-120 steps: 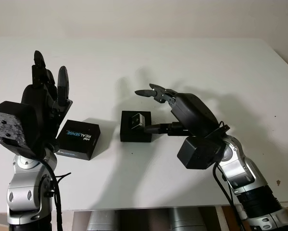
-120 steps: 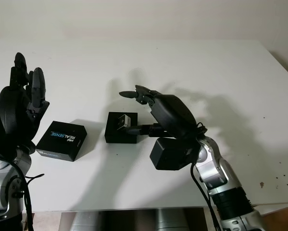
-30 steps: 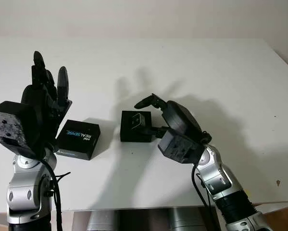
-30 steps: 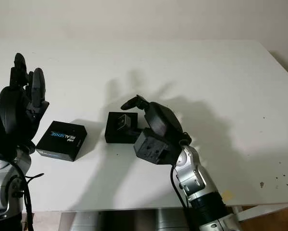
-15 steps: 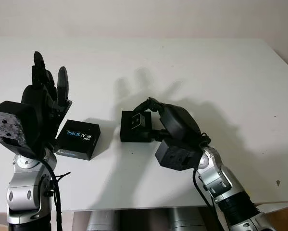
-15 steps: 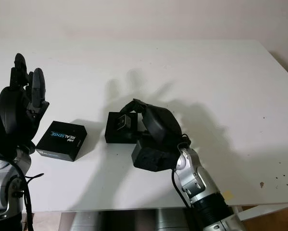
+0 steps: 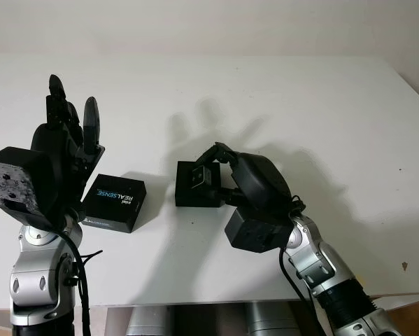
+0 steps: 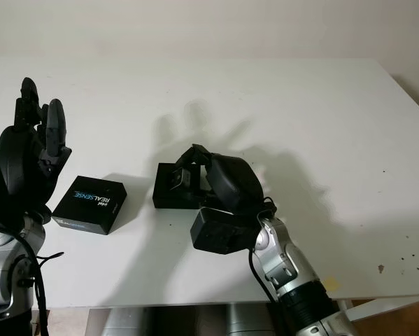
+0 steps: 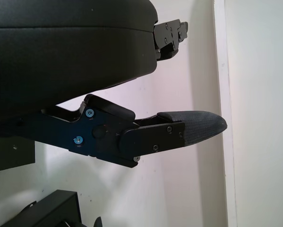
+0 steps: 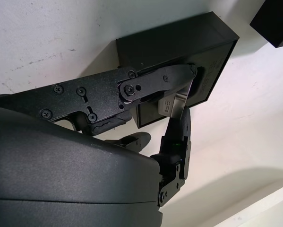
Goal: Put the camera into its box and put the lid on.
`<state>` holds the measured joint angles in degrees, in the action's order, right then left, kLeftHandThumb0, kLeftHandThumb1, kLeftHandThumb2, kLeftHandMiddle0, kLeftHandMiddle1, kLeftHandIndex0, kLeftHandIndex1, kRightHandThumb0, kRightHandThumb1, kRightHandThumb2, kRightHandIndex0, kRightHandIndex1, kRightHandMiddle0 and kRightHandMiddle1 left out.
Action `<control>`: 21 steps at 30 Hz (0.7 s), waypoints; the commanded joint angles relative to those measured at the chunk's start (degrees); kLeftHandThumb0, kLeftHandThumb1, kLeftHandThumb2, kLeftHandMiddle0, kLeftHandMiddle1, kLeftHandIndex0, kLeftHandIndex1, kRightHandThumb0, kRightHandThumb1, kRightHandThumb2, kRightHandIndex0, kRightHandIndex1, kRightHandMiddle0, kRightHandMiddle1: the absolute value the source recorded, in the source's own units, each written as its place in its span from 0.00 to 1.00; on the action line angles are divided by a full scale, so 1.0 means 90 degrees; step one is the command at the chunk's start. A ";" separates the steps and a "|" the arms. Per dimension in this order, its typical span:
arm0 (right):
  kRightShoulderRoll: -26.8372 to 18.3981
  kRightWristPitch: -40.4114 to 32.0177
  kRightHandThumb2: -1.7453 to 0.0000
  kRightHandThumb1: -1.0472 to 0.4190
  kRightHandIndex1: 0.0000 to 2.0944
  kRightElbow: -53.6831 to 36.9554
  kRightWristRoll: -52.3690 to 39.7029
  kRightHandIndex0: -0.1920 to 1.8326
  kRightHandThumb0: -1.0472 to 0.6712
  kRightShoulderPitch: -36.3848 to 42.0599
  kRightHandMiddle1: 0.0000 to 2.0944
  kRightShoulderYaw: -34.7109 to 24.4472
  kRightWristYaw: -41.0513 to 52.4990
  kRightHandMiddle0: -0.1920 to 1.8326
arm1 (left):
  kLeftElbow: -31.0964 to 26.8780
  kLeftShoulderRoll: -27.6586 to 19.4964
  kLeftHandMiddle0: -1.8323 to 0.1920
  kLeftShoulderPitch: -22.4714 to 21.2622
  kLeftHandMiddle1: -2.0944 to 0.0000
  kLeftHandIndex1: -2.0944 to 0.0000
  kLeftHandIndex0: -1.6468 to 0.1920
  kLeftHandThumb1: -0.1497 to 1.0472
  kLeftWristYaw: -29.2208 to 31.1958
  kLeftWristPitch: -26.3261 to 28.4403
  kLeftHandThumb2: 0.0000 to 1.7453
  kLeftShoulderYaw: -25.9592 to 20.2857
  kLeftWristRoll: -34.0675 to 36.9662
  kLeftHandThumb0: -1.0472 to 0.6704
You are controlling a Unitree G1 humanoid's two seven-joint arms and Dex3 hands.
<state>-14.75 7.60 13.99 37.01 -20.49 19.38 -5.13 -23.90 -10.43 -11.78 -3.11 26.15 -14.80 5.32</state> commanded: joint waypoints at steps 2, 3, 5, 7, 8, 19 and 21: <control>0.0052 -0.0080 0.97 0.04 0.04 0.0137 -0.0250 0.33 0.36 -0.0037 0.68 -0.0081 0.0193 0.25 | -0.0075 -0.0036 1.00 -0.0067 1.00 1.00 1.00 1.00 -0.0009 -0.0041 0.31 -0.0018 -0.0016 0.19; 0.0099 -0.0136 0.97 0.04 0.04 0.0155 -0.0351 0.34 0.36 -0.0063 0.68 -0.0125 0.0245 0.25 | -0.0075 -0.0039 1.00 -0.0067 1.00 1.00 1.00 1.00 -0.0005 -0.0032 0.31 -0.0026 -0.0009 0.19; 0.0198 -0.0241 0.97 0.05 0.04 0.0269 -0.0577 0.34 0.36 -0.0159 0.69 -0.0226 0.0327 0.25 | -0.0075 -0.0053 1.00 -0.0062 1.00 1.00 1.00 1.00 0.0014 -0.0020 0.31 -0.0035 0.0005 0.19; 0.0279 -0.0275 0.97 0.05 0.04 0.0519 -0.0825 0.35 0.36 -0.0347 0.69 -0.0357 0.0384 0.25 | -0.0077 -0.0060 1.00 -0.0054 1.00 1.00 1.00 1.00 0.0023 -0.0025 0.31 -0.0032 0.0006 0.19; 0.0304 -0.0266 0.97 0.05 0.04 0.0627 -0.0935 0.35 0.36 -0.0425 0.69 -0.0409 0.0402 0.25 | -0.0082 -0.0063 1.00 -0.0048 1.00 1.00 1.00 1.00 0.0024 -0.0025 0.31 -0.0029 0.0005 0.19; 0.0392 -0.0297 0.97 0.04 0.04 0.1101 -0.1707 0.34 0.36 -0.1011 0.73 -0.0730 0.0650 0.22 | -0.0076 -0.0053 1.00 -0.0022 1.00 1.00 1.00 1.00 0.0061 -0.0045 0.31 -0.0035 0.0035 0.19; 0.0383 -0.0292 0.97 0.03 0.03 0.0986 -0.1827 0.33 0.36 -0.1007 0.74 -0.0791 0.0737 0.21 | -0.0099 -0.0049 1.00 -0.0021 1.00 1.00 1.00 1.00 0.0049 -0.0022 0.31 -0.0027 0.0024 0.19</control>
<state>-11.25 5.32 23.51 21.14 -29.00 13.12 1.25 -23.92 -10.76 -11.78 -2.61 26.09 -14.85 5.47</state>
